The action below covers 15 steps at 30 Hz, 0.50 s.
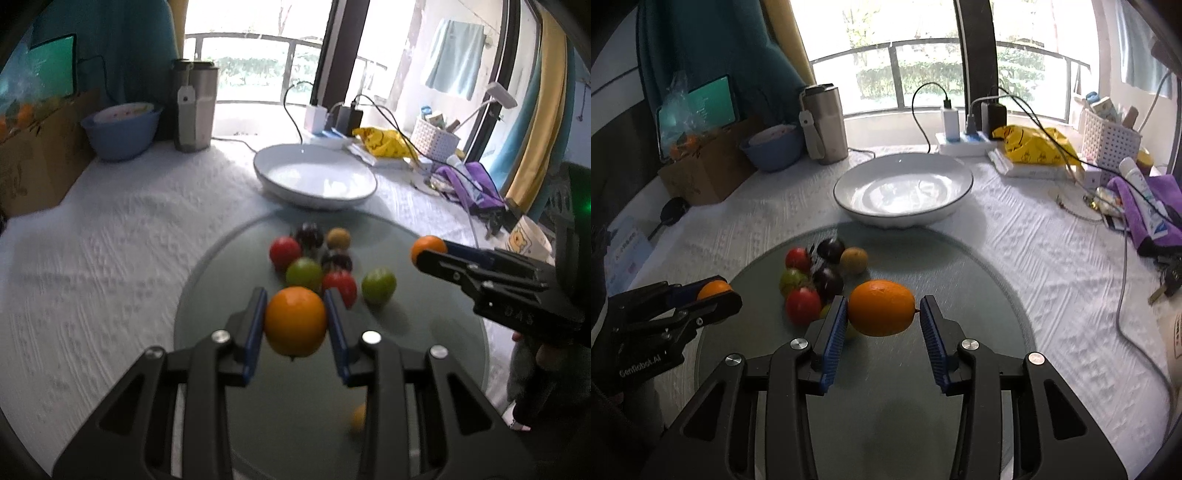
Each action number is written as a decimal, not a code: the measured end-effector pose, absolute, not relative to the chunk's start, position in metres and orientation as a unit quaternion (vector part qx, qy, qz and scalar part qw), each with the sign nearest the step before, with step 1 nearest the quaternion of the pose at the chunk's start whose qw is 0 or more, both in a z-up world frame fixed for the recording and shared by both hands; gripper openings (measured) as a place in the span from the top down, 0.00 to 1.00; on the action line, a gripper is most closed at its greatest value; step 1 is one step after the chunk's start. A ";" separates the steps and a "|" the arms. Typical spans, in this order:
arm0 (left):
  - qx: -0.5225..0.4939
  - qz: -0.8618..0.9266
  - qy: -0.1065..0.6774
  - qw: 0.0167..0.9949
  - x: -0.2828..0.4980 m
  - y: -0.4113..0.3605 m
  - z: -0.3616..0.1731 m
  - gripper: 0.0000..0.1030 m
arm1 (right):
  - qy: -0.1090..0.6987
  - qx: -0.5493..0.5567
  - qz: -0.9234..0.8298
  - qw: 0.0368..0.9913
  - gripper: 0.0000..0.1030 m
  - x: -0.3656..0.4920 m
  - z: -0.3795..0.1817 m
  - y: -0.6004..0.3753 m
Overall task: Organize fruits
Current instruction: 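Carry both oranges onto the white plate and open both tools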
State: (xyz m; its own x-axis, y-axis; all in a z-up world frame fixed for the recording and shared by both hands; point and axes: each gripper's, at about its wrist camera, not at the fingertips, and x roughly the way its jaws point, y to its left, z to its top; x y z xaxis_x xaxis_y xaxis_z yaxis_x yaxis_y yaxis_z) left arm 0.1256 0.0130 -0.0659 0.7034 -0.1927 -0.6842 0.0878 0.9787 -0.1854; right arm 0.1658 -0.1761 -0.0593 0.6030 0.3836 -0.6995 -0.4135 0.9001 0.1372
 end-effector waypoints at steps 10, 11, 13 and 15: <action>-0.066 -0.085 0.353 0.929 0.173 0.017 -0.046 0.68 | 0.364 -0.022 0.219 0.905 0.58 0.200 -0.042 -0.176; -0.066 -0.086 0.352 0.930 0.177 0.017 -0.044 0.68 | 0.362 -0.023 0.219 0.906 0.58 0.205 -0.041 -0.177; -0.067 -0.090 0.347 0.931 0.189 0.018 -0.041 0.68 | 0.358 -0.026 0.217 0.908 0.58 0.213 -0.039 -0.177; -0.068 -0.092 0.344 0.932 0.201 0.019 -0.039 0.68 | 0.355 -0.027 0.215 0.909 0.58 0.222 -0.037 -0.177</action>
